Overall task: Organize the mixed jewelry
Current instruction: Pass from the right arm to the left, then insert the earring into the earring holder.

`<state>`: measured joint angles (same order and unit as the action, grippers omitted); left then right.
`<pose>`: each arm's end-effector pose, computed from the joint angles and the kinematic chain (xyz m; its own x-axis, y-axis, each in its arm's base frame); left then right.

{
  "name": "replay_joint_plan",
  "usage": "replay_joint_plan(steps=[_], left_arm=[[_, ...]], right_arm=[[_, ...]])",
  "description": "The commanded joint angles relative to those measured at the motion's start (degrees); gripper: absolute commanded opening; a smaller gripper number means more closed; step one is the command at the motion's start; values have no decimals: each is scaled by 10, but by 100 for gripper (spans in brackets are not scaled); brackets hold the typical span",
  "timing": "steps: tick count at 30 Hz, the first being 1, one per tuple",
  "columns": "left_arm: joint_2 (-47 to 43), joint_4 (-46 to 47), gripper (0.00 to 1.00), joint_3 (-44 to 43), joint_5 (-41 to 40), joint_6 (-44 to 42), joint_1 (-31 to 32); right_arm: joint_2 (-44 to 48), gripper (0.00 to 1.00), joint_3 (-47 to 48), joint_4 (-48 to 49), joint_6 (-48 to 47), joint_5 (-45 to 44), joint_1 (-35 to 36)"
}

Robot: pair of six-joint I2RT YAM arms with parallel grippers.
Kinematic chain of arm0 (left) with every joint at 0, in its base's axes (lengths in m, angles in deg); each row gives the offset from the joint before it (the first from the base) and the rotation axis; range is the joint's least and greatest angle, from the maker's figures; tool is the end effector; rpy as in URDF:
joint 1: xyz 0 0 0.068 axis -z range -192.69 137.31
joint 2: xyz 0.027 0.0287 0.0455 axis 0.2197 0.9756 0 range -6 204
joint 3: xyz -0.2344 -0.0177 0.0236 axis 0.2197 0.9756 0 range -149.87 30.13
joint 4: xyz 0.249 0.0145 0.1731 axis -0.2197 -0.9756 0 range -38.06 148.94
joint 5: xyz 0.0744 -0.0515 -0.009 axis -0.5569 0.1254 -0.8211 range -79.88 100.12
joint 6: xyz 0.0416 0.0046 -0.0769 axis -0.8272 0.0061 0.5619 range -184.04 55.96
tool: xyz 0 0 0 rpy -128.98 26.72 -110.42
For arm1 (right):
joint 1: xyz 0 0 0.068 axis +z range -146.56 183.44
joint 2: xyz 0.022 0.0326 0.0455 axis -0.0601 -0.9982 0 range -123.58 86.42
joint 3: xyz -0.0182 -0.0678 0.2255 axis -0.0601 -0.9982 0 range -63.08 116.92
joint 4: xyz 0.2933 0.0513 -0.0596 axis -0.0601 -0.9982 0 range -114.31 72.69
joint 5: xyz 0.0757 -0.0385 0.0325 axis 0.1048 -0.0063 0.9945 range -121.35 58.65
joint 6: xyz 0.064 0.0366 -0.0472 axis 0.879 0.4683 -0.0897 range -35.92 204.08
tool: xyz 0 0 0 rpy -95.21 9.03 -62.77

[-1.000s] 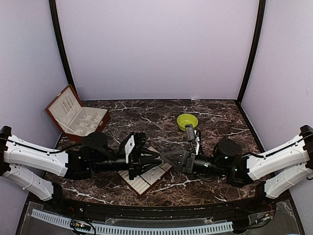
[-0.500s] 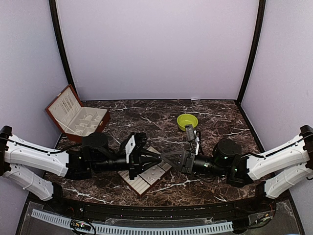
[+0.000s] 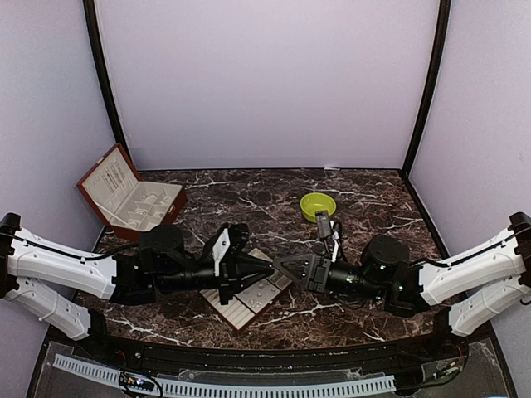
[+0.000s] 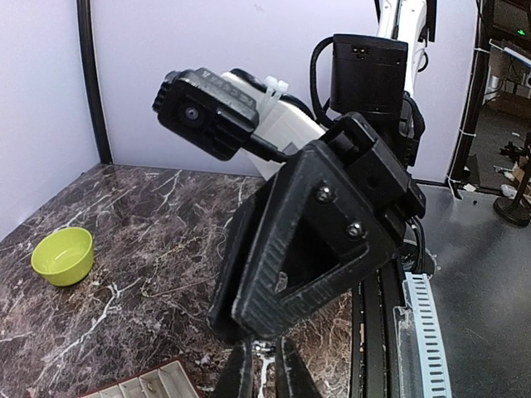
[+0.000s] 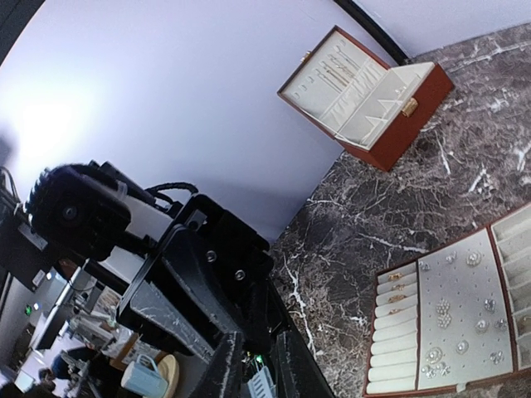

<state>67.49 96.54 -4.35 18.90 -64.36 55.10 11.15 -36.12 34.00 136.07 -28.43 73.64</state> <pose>0.1287 -0.3462 0.1908 -0.0038 0.0240 -0.9997 0.9727 0.2322 0.0018 0.1153 0.3319 0.1637 -0.7430 0.2593 -0.6170 -0.6032 0.1401 0.7852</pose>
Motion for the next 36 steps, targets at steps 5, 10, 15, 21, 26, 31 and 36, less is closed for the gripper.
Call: replay_joint_plan(steps=[5,10,15,21,26,31,36], left_arm=[[-25,-56,8,-5,-29,41,2],[-44,-123,9,-4,-33,46,2],[-64,-229,12,-23,-5,39,-28],[-54,-401,14,-87,89,9,-105],[-7,-527,14,-143,119,-61,-131],[47,-585,14,-176,140,-106,-157],[92,-602,13,-201,145,-125,-173]], right_arm=[[47,37,-15,-12,-2,-37,2],[75,42,-25,-38,-4,-62,0],[97,43,-26,-127,9,-112,-8],[129,43,-42,-233,37,-169,-32],[151,44,-46,-320,48,-215,-37],[150,44,-56,-334,54,-222,-37],[147,44,-61,-334,58,-221,-37]])
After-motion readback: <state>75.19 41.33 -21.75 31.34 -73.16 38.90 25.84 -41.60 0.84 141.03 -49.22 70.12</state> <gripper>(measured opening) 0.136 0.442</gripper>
